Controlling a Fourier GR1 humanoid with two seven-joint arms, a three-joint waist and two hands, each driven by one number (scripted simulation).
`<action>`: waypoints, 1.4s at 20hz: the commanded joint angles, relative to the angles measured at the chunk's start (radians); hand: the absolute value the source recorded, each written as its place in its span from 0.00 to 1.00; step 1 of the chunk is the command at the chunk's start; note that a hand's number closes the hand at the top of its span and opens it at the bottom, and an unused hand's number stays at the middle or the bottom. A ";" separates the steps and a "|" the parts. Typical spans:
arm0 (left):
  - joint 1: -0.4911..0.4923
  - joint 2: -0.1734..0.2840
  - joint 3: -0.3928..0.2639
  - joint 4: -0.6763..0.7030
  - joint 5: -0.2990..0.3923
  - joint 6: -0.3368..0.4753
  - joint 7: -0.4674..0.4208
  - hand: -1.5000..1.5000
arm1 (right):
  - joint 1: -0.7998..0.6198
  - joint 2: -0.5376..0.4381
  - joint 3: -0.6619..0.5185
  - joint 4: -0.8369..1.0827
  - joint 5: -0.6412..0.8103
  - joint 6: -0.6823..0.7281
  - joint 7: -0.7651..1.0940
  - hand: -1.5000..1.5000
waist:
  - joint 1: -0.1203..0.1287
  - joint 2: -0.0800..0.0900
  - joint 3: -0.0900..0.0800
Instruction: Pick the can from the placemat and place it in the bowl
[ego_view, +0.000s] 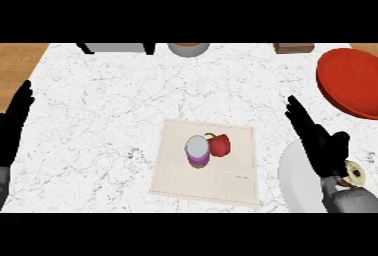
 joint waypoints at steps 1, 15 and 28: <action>0.040 -0.041 -0.025 -0.073 0.009 -0.042 -0.003 0.50 | -0.008 0.060 0.029 -0.059 0.032 -0.024 0.008 1.00 | -0.014 -0.007 -0.011; -0.062 -0.318 -0.268 -0.108 0.108 -0.205 -0.030 0.50 | -0.292 0.249 0.325 0.208 0.502 -0.213 0.013 0.00 | -0.009 -0.003 -0.012; -0.056 -0.332 -0.282 -0.115 0.098 -0.212 -0.017 0.50 | -0.701 0.194 0.460 0.292 0.450 0.516 0.667 0.00 | 0.006 -0.006 -0.016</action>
